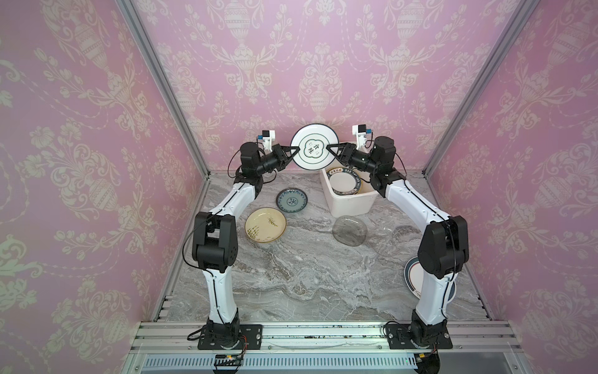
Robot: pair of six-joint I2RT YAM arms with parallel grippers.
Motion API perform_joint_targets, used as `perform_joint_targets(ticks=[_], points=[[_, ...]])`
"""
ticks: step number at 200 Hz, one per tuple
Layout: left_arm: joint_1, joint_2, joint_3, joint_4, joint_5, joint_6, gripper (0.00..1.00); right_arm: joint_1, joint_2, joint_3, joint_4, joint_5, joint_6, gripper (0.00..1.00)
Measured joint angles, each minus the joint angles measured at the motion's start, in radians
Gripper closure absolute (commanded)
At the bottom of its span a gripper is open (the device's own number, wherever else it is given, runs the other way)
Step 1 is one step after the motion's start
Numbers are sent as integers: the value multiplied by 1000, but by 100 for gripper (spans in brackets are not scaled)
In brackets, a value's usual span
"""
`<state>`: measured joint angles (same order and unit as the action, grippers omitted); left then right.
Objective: Place the plates into the plastic bin on the countertop
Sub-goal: 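Lift the upright plate with both grippers and carry it above the bin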
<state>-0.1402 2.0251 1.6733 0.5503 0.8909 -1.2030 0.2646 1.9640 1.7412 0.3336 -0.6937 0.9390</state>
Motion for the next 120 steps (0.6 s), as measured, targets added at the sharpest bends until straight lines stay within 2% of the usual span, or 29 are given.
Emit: perform_joint_targets(ticks=[36,67,86,120], points=[[-10,28,32,25,-2,34,96,-1,21,2,-34,47,21,100],[-14,38,37,26,-9,44,94,0,23,3,-34,60,14,100],[-16,39,37,26,-16,53,85,0,22,3,-37,68,8,100],[-25,10,-5,31,-47,76,58,0,14,3,-71,92,3,100]])
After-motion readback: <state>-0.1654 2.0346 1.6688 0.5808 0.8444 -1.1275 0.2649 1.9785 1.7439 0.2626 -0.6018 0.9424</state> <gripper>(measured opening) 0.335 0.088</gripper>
